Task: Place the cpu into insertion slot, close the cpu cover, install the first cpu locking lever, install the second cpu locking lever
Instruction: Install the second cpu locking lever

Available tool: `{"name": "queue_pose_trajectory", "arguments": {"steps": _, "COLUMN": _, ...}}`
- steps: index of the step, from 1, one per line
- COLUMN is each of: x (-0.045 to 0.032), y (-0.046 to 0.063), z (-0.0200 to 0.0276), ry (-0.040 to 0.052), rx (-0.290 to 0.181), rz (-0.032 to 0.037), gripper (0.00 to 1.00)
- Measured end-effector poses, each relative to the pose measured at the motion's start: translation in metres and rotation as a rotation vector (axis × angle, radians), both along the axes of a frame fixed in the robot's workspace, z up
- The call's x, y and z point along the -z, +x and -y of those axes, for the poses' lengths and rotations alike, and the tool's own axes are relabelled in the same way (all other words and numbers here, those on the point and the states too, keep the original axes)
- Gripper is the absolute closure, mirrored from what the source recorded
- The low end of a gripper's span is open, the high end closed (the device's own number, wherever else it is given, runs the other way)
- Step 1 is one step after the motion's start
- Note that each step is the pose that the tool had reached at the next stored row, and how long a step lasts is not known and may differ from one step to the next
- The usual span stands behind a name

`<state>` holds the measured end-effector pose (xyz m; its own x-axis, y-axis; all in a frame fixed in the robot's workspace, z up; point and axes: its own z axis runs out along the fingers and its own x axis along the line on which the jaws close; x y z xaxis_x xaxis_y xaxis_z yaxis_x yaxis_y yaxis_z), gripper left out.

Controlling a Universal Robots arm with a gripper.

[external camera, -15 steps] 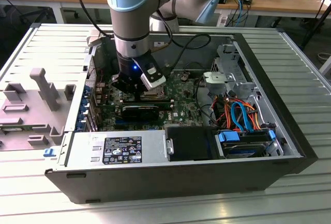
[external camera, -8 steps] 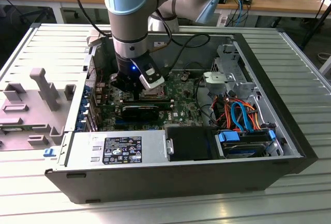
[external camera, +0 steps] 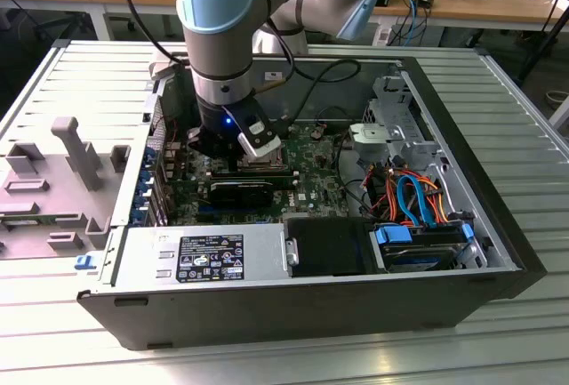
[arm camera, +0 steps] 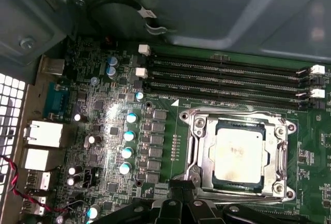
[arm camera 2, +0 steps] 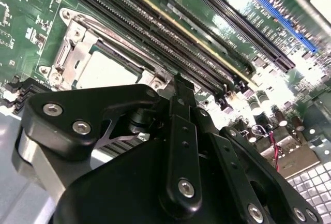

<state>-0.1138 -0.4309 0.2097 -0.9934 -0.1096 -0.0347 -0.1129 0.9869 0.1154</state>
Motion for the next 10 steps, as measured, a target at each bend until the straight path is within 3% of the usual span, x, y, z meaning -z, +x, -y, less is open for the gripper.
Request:
{"name": "queue_pose_trajectory", "arguments": {"steps": 3, "x": 0.0001, "y": 0.0, "z": 0.0013, "ry": 0.0055, "rx": 0.0, "rz": -0.0001, "gripper": 0.89}}
{"name": "queue_pose_trajectory", "arguments": {"steps": 7, "x": 0.0002, "y": 0.0, "z": 0.0026, "ry": 0.0323, "rx": 0.0, "rz": 0.0, "gripper": 0.89}}
{"name": "queue_pose_trajectory", "arguments": {"steps": 10, "x": 0.0002, "y": -0.0001, "z": 0.0067, "ry": 0.052, "rx": 0.0, "rz": 0.0, "gripper": 0.89}}
